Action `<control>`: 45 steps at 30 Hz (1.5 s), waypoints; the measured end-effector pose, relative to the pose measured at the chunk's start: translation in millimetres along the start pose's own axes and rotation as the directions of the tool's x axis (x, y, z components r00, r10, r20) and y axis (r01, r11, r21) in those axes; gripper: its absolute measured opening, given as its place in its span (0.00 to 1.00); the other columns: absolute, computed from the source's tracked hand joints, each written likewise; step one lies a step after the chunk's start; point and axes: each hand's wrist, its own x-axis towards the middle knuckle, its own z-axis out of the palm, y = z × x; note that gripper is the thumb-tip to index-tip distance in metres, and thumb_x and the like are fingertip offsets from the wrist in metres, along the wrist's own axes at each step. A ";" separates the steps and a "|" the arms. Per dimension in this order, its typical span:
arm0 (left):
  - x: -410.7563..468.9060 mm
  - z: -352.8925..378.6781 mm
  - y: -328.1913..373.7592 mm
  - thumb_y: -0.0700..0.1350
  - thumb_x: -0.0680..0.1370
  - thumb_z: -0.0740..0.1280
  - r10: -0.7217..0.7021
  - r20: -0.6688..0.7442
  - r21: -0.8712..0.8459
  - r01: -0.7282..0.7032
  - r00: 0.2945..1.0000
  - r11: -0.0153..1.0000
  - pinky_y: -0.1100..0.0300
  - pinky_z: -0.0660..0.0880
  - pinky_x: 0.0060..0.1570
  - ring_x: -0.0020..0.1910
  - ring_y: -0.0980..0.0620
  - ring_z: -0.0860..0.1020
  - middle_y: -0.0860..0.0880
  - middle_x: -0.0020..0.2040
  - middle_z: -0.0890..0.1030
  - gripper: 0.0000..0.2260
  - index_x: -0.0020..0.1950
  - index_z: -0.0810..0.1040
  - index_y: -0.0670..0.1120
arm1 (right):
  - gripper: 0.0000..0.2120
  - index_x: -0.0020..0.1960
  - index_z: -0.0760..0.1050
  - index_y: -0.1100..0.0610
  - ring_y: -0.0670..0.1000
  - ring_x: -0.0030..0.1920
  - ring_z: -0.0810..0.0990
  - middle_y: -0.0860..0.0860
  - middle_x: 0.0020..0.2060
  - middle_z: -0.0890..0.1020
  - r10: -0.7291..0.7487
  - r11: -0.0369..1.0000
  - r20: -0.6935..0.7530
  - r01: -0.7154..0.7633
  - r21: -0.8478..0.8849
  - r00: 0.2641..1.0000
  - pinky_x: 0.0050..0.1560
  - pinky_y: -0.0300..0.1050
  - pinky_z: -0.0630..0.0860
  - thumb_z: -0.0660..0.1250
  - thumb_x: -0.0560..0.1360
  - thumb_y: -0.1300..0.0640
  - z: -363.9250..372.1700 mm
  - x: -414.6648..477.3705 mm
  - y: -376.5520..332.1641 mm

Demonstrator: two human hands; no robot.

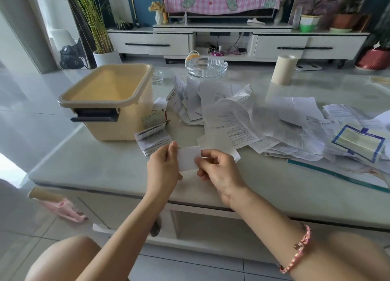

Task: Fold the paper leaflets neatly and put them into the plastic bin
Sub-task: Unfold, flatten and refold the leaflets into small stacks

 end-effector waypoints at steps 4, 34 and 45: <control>1.2 -21.6 -12.2 0.43 0.80 0.59 0.203 -0.020 0.452 -0.172 0.979 0.875 0.55 0.69 0.49 0.53 0.46 0.75 0.46 0.55 0.78 0.14 0.65 0.71 0.44 | 0.05 0.41 0.77 0.58 0.42 0.26 0.74 0.49 0.30 0.77 -0.281 0.885 -0.042 0.242 -0.397 0.959 0.31 0.35 0.71 0.66 0.75 0.62 12.1 17.7 8.4; -19.6 2.1 -9.6 0.58 0.79 0.51 0.475 0.274 0.540 -0.543 0.836 0.643 0.60 0.47 0.70 0.75 0.46 0.56 0.41 0.73 0.65 0.29 0.72 0.65 0.38 | 0.22 0.65 0.66 0.57 0.53 0.45 0.78 0.53 0.41 0.78 -0.109 0.830 -0.119 0.025 -0.557 0.987 0.47 0.46 0.74 0.68 0.74 0.61 -73.1 16.6 -11.5; -46.2 29.7 29.8 0.57 0.75 0.65 0.313 0.533 -0.135 -0.286 0.786 0.949 0.67 0.70 0.59 0.58 0.65 0.74 0.61 0.58 0.78 0.18 0.64 0.73 0.54 | 0.07 0.40 0.78 0.55 0.53 0.38 0.76 0.55 0.35 0.79 -0.173 0.932 0.258 0.242 -0.268 0.951 0.45 0.39 0.72 0.66 0.75 0.63 -101.8 -46.1 -46.8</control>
